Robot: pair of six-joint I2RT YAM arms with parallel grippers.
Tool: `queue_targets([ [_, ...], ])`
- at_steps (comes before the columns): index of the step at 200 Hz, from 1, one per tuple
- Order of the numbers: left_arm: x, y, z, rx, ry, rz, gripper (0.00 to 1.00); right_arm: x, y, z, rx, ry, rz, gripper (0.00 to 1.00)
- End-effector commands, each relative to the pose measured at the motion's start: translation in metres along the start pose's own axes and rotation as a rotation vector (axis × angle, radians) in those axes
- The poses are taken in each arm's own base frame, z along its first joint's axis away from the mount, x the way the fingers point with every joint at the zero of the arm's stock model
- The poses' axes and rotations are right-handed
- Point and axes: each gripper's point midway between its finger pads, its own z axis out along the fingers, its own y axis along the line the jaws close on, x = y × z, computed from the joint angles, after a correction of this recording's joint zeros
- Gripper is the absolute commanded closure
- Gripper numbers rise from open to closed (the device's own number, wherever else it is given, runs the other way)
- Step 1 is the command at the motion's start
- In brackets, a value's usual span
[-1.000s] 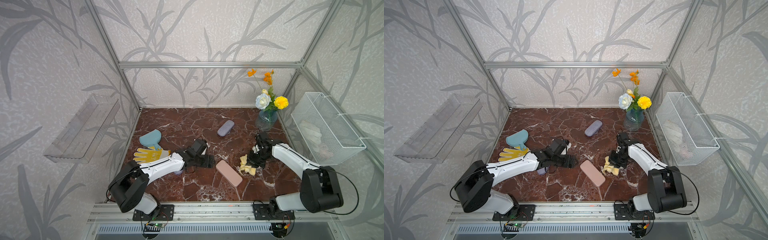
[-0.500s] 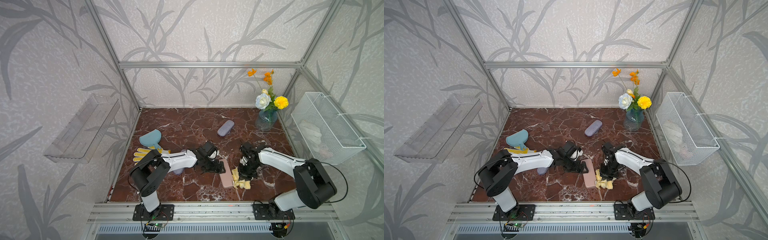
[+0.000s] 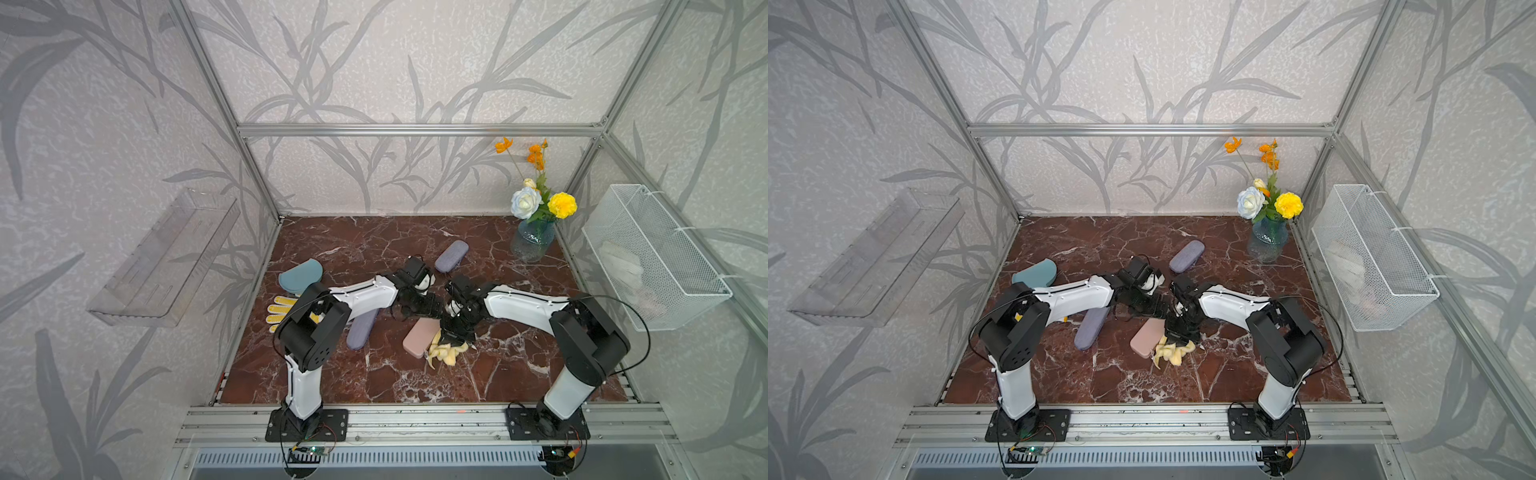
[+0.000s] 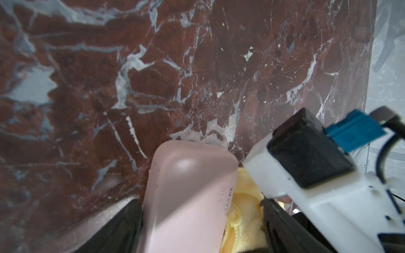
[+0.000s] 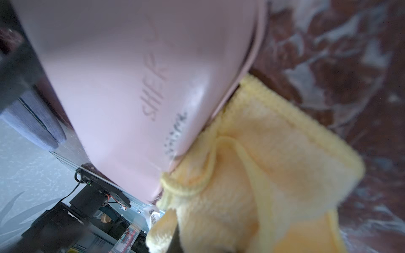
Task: Wipe the eyeglass case
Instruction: Move the eyeglass case from the center of the board, then pick up the eyeglass case from the center of the board.
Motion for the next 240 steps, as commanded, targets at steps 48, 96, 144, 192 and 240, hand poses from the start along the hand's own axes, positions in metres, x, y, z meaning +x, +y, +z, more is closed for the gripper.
queue_targets([
  [48,0.004,0.019,-0.045,-0.179,-0.065,0.122,0.11,-0.012,-0.054,-0.057,0.078,-0.118,-0.016,1.00],
  [96,0.047,0.033,-0.058,-0.349,-0.165,0.203,0.04,-0.033,-0.076,-0.086,0.079,-0.194,0.004,1.00],
  [144,0.066,0.039,-0.039,-0.406,-0.136,0.238,0.00,-0.048,-0.056,-0.080,0.023,-0.207,0.006,1.00],
  [192,0.079,0.029,-0.025,-0.396,-0.111,0.362,0.01,-0.047,-0.058,-0.071,0.012,-0.203,0.021,1.00],
  [240,0.093,0.038,-0.015,-0.432,-0.083,0.428,0.08,-0.051,-0.054,-0.069,0.005,-0.203,0.012,1.00],
])
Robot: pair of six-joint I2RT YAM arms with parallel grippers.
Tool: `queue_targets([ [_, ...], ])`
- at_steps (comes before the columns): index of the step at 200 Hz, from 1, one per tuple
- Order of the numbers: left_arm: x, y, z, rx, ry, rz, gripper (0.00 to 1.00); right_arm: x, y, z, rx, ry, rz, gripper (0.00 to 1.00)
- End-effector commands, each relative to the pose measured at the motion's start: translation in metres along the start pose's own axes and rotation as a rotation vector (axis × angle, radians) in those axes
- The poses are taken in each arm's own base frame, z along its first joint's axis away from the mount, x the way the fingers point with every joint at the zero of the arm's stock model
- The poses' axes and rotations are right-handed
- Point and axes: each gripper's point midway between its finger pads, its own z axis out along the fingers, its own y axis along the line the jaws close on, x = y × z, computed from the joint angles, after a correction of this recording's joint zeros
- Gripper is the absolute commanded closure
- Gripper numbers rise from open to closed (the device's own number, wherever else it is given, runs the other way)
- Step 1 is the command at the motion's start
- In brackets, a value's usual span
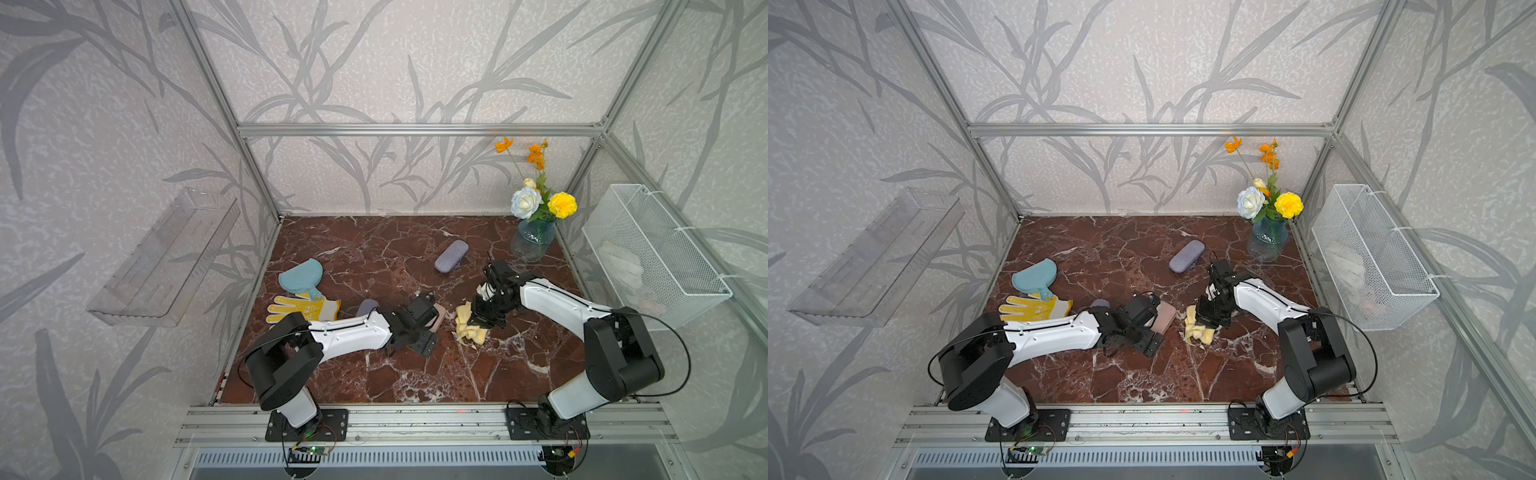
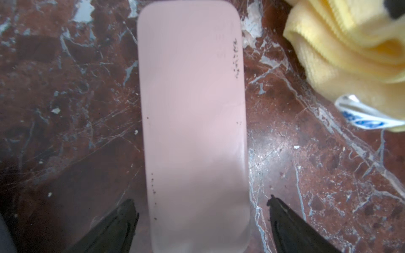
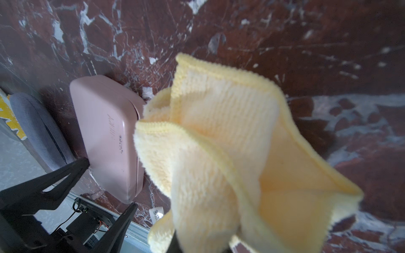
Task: Wipe the eyeglass case
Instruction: Pick up the eyeglass case from the center of the board, then wipe the dirt from the eyeglass case.
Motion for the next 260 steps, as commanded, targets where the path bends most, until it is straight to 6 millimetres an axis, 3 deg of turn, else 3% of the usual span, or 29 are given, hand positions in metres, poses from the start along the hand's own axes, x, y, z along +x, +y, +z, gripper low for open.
queue_targets([
  [1,0.010,0.008,0.009,-0.047,0.015,0.053,0.08,0.000,0.004,0.003,-0.012,0.014,0.000,1.00],
  [31,0.013,0.013,0.009,-0.081,0.000,0.102,0.14,-0.002,0.008,0.003,-0.016,0.016,-0.008,1.00],
  [83,-0.005,0.005,0.001,-0.041,-0.158,0.204,0.33,-0.001,0.009,0.001,-0.006,0.014,-0.044,1.00],
  [112,-0.006,-0.003,0.001,0.004,-0.192,0.273,0.49,-0.003,0.000,-0.013,0.072,-0.024,-0.116,1.00],
  [164,-0.004,-0.005,0.007,0.012,-0.191,0.316,0.53,-0.004,-0.016,-0.053,0.300,-0.122,-0.294,1.00],
  [192,-0.003,-0.006,0.008,0.025,-0.212,0.341,0.63,0.021,0.010,-0.047,0.297,-0.112,-0.345,1.00],
  [237,0.001,-0.011,0.002,0.064,-0.248,0.381,0.66,0.050,0.080,0.002,0.074,-0.039,-0.285,1.00],
  [260,0.000,-0.013,-0.001,0.076,-0.265,0.388,0.66,0.058,0.100,0.032,-0.029,0.041,-0.227,1.00],
])
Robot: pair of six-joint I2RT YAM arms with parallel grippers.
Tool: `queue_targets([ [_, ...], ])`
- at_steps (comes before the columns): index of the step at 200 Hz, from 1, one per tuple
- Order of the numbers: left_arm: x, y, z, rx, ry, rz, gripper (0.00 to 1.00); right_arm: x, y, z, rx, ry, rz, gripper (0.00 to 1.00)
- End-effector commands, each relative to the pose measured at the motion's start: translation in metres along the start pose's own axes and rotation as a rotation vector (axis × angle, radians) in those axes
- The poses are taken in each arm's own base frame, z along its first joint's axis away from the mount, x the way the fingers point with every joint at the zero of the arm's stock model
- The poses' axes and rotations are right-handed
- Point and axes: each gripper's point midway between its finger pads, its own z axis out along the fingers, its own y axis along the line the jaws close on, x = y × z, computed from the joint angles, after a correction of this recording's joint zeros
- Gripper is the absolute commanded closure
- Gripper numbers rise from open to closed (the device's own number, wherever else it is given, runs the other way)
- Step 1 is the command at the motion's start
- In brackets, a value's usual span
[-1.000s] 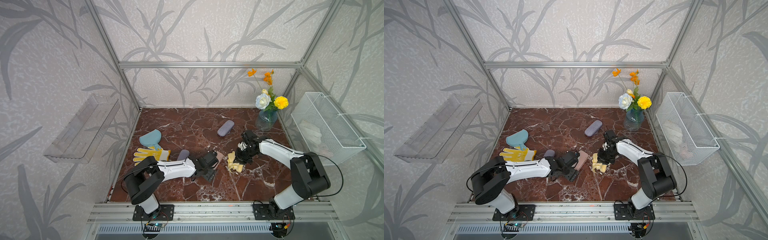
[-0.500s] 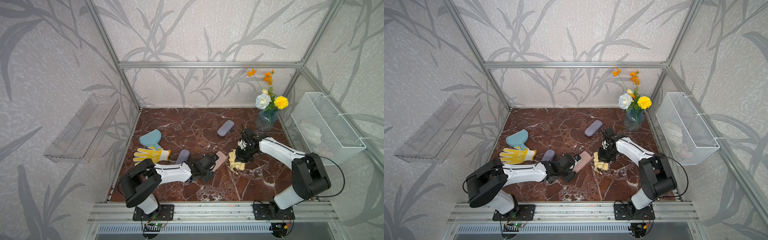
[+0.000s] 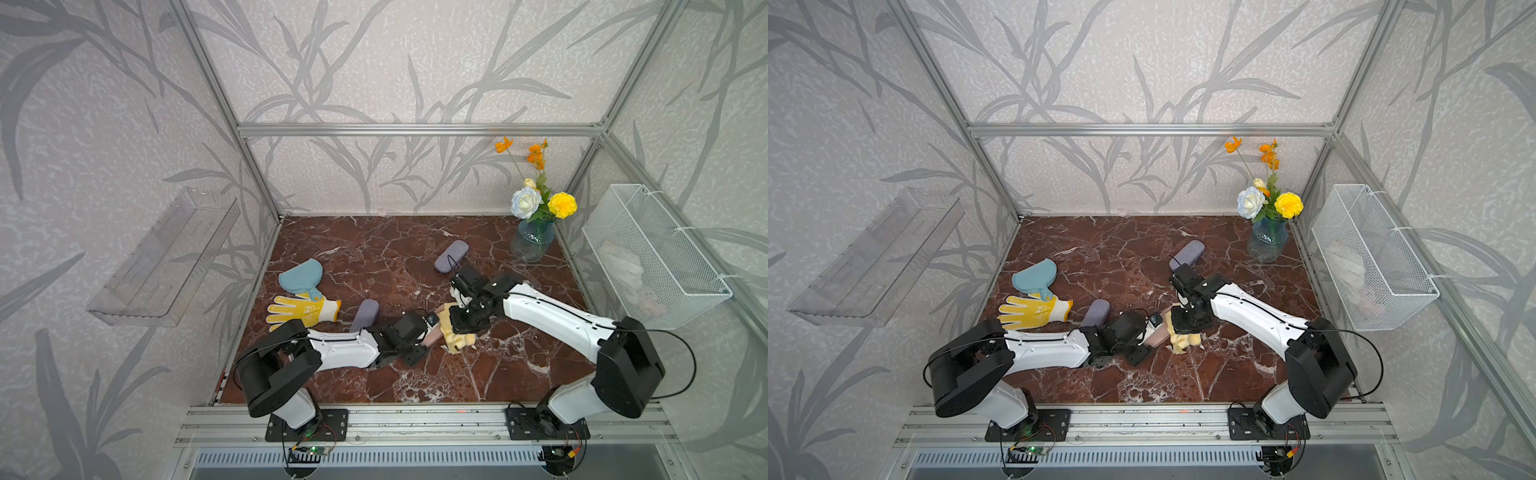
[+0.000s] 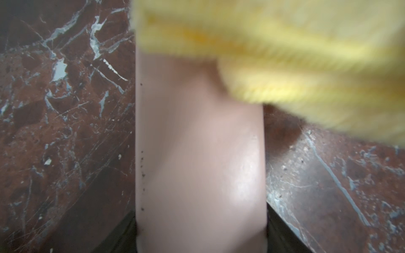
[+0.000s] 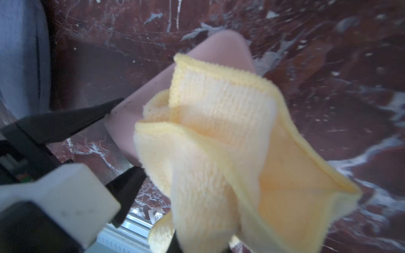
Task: Wipe the eyeglass case
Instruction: Wipe the dirt from the eyeglass case.
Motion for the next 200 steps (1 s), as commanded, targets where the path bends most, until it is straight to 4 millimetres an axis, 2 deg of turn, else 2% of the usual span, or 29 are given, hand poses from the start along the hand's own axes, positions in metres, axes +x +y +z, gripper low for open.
queue_targets([
  [1,-0.015,-0.004,-0.009,0.024,-0.076,0.027,0.66,-0.006,0.033,0.023,-0.155,0.038,0.104,1.00],
  [11,-0.016,-0.005,-0.010,0.031,-0.085,0.032,0.67,-0.004,0.032,0.032,-0.160,0.057,0.118,1.00],
  [18,-0.016,-0.006,-0.011,0.035,-0.091,0.036,0.71,-0.004,0.025,0.036,-0.134,0.064,0.116,1.00],
  [41,-0.017,-0.008,-0.017,0.045,-0.125,0.040,0.86,-0.012,-0.026,0.037,0.039,0.054,0.113,1.00],
  [63,-0.016,-0.008,-0.018,0.046,-0.130,0.041,0.92,-0.031,-0.086,0.016,0.316,-0.021,0.037,1.00],
  [77,-0.015,-0.008,-0.016,0.047,-0.122,0.042,0.94,-0.046,-0.102,-0.008,0.479,-0.076,-0.056,1.00],
  [85,-0.015,-0.007,-0.015,0.041,-0.117,0.043,0.97,-0.051,-0.099,-0.018,0.510,-0.099,-0.100,1.00],
  [96,-0.014,-0.007,-0.014,0.036,-0.111,0.042,0.98,-0.054,-0.083,-0.030,0.487,-0.132,-0.162,1.00],
  [116,-0.013,-0.004,-0.013,0.021,-0.111,0.032,1.00,-0.038,-0.043,-0.038,0.345,-0.115,-0.209,1.00],
  [136,-0.014,-0.001,-0.014,0.008,-0.115,0.025,1.00,-0.006,-0.004,-0.020,0.090,-0.003,-0.107,1.00],
  [160,-0.016,0.000,-0.015,0.001,-0.122,0.022,1.00,0.011,0.034,0.011,-0.190,0.091,0.072,1.00],
  [170,-0.016,0.001,-0.015,-0.001,-0.125,0.022,1.00,0.011,0.036,0.021,-0.224,0.110,0.105,1.00],
  [182,-0.017,0.001,-0.017,-0.005,-0.134,0.020,1.00,0.010,0.028,0.032,-0.218,0.128,0.122,1.00],
  [200,-0.016,0.001,-0.018,-0.006,-0.143,0.021,1.00,0.006,-0.013,0.043,-0.122,0.129,0.137,1.00],
])
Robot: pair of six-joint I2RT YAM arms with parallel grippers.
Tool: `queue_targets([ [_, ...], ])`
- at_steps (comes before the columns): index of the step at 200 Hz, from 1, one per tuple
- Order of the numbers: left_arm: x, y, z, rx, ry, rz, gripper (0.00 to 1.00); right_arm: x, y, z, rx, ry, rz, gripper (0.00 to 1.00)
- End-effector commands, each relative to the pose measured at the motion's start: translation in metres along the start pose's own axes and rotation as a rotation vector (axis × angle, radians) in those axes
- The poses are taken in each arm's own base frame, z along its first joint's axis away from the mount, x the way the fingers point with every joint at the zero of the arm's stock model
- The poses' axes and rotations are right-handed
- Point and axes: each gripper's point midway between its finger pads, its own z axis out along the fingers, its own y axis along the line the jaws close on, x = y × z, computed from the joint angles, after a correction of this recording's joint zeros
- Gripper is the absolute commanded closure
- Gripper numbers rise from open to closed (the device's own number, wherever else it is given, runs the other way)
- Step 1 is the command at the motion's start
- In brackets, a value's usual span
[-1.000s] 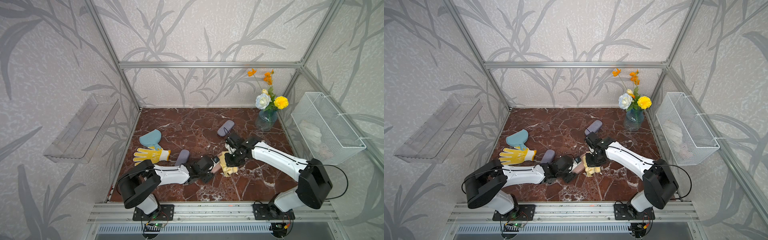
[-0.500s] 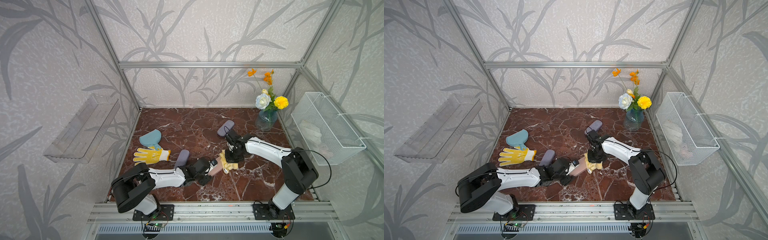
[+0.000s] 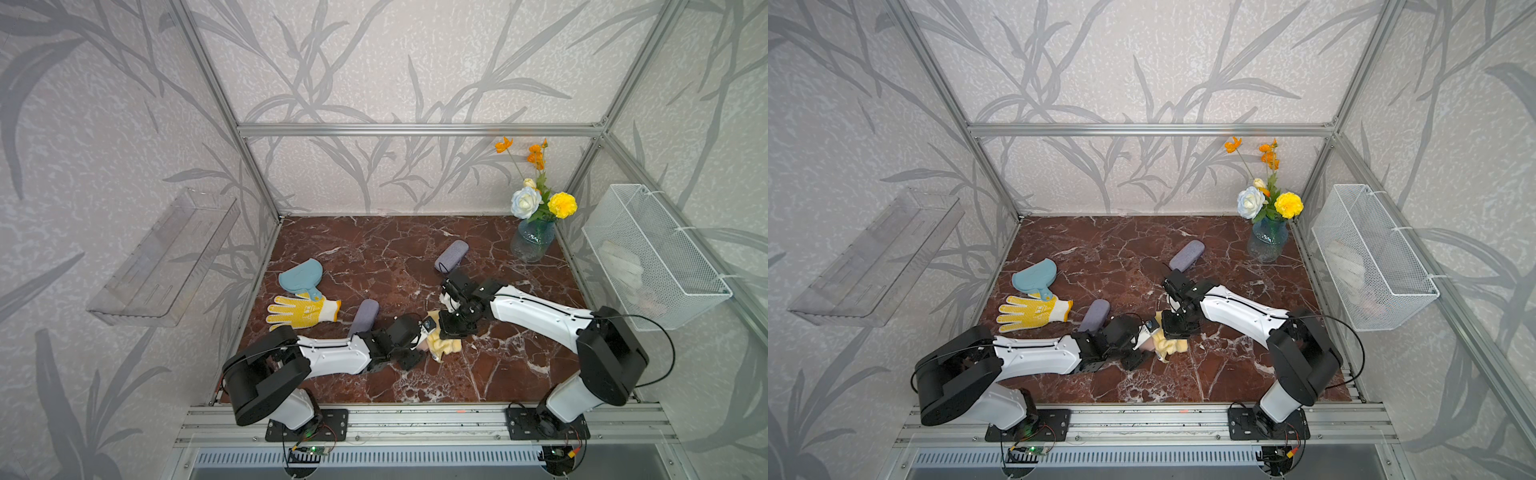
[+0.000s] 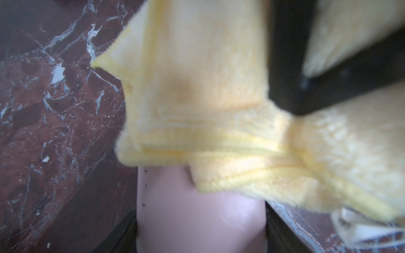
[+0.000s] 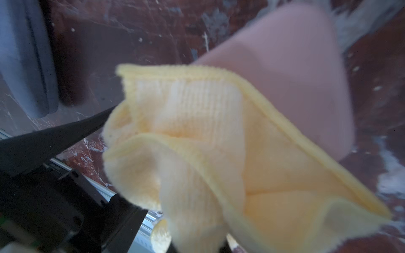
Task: Wipe the eyeglass case
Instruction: Wipe the dirt from the eyeglass case.
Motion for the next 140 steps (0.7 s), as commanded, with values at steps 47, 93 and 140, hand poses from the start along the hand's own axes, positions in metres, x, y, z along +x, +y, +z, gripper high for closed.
queue_targets([
  [47,-0.021,0.003,-0.007,-0.019,-0.090,0.000,1.00,-0.070,-0.114,-0.069,0.614,-0.200,-0.115,1.00],
  [93,-0.020,0.003,-0.007,-0.021,-0.088,0.002,1.00,-0.038,-0.026,-0.071,0.403,-0.169,-0.242,1.00],
  [140,-0.021,0.007,-0.010,-0.039,-0.100,-0.007,1.00,-0.012,0.026,-0.008,-0.078,0.001,0.010,1.00],
])
